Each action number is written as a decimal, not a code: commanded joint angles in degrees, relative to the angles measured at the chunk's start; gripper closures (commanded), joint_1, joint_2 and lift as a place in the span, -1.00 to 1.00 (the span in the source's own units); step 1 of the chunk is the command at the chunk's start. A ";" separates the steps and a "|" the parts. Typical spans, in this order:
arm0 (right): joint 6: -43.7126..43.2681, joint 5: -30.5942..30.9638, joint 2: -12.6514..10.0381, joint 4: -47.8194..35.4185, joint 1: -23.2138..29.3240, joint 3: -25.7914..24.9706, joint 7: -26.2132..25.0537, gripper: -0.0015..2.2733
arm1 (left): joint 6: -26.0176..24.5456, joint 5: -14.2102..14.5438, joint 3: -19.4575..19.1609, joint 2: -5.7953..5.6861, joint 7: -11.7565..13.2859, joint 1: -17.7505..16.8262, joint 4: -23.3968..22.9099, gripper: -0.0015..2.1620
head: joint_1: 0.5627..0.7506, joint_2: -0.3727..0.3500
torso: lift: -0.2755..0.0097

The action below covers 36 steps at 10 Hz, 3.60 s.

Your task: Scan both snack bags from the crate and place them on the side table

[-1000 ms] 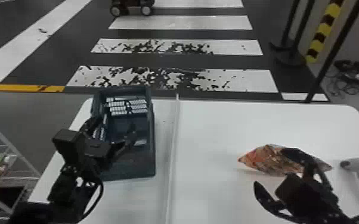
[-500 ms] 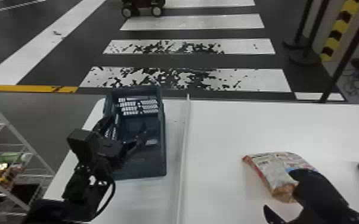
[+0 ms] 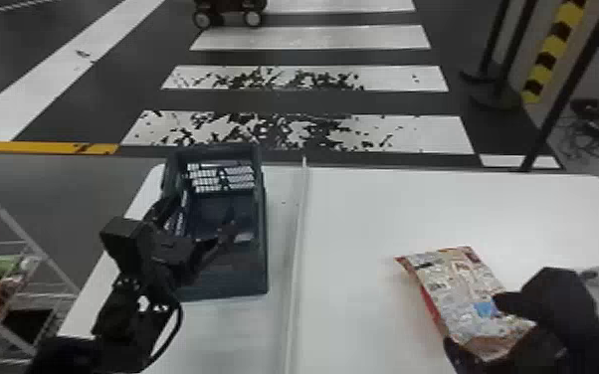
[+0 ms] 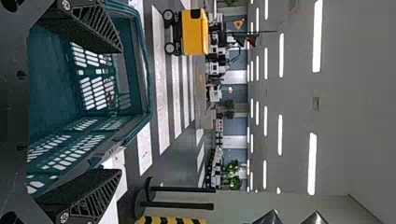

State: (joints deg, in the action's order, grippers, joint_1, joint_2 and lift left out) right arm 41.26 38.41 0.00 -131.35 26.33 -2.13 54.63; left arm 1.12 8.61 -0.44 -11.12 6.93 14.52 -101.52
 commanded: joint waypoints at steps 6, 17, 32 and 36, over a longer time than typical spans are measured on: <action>13.37 -19.17 -0.05 6.11 -9.02 -9.12 -6.37 -0.49 | 0.15 -0.09 -0.09 0.13 0.01 0.33 -0.08 -0.92 | 0.41 0.10 | 0.24; 1.94 -21.01 -0.05 21.66 -14.55 -4.81 -11.21 0.98 | -0.03 -0.18 -0.18 0.13 0.10 0.50 -0.08 -0.92 | 0.41 0.16 | 0.24; -2.63 -18.55 -0.05 30.63 -20.62 -11.23 -11.65 0.98 | 0.15 0.00 -0.44 -0.04 0.01 0.86 0.00 -0.92 | 0.41 0.02 | 0.24; -4.39 -17.50 -0.05 32.30 -21.32 -12.20 -10.06 0.98 | 0.15 0.00 -0.53 -0.04 0.01 0.86 0.00 -0.92 | 0.41 0.00 | 0.24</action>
State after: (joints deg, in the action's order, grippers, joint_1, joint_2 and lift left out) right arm 37.15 20.76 0.00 -99.26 5.07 -14.12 44.49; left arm 1.23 8.61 -0.97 -11.16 6.94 15.38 -101.51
